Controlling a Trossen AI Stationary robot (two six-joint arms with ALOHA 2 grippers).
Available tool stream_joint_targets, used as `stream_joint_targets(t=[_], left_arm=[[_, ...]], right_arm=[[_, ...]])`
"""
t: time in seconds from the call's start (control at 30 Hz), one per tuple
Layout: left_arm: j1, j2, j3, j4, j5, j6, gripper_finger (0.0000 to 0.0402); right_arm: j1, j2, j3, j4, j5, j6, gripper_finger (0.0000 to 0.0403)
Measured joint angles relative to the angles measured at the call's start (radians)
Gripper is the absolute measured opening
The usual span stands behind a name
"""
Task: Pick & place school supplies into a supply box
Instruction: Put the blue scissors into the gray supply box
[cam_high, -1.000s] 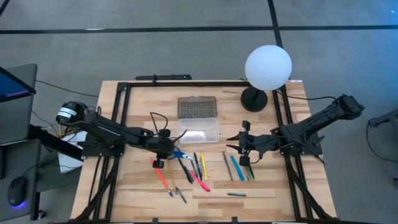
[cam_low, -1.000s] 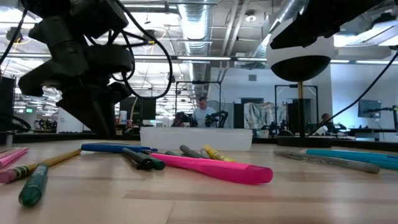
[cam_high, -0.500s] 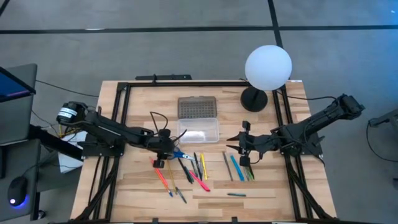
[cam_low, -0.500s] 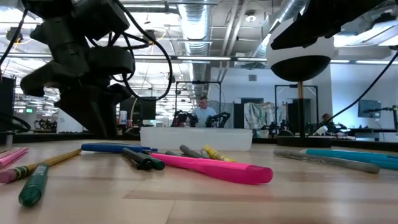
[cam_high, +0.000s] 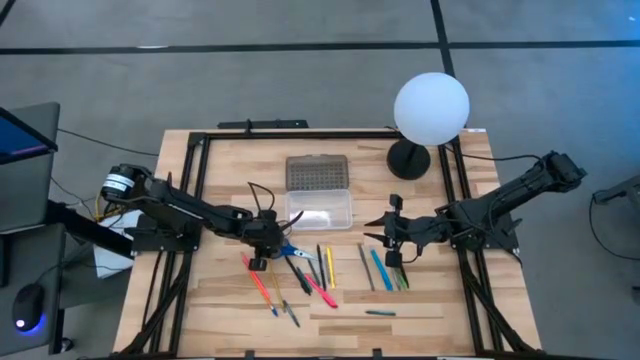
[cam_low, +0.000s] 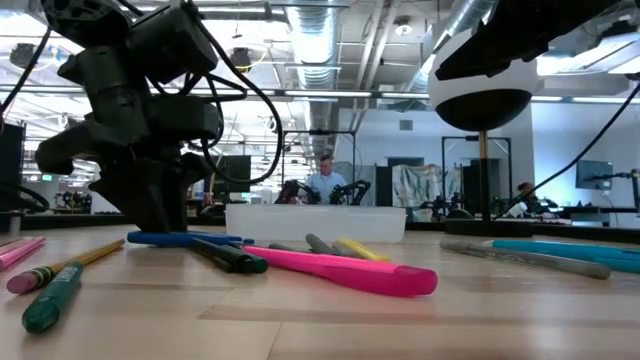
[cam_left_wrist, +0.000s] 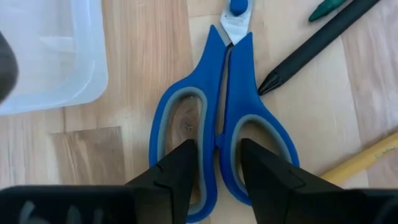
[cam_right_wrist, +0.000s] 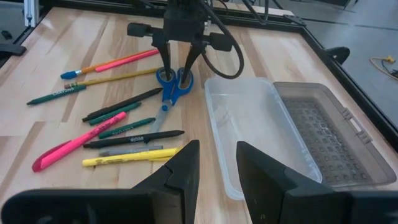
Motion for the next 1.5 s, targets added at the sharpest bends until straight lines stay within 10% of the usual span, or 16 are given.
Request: stream_joint_targets(t=[0.63, 1.5], left_arm=[[0.000, 0.001, 0.004, -0.048, -0.006, -0.033, 0.0086], [-0.094, 0.005, 0.315, -0.484, -0.178, -0.005, 0.0074]], right_arm=[[0.000, 0.000, 0.000, -0.040, 0.001, 0.024, 0.0102], [0.000, 0.000, 0.000, -0.075, 0.001, 0.026, 0.0102]])
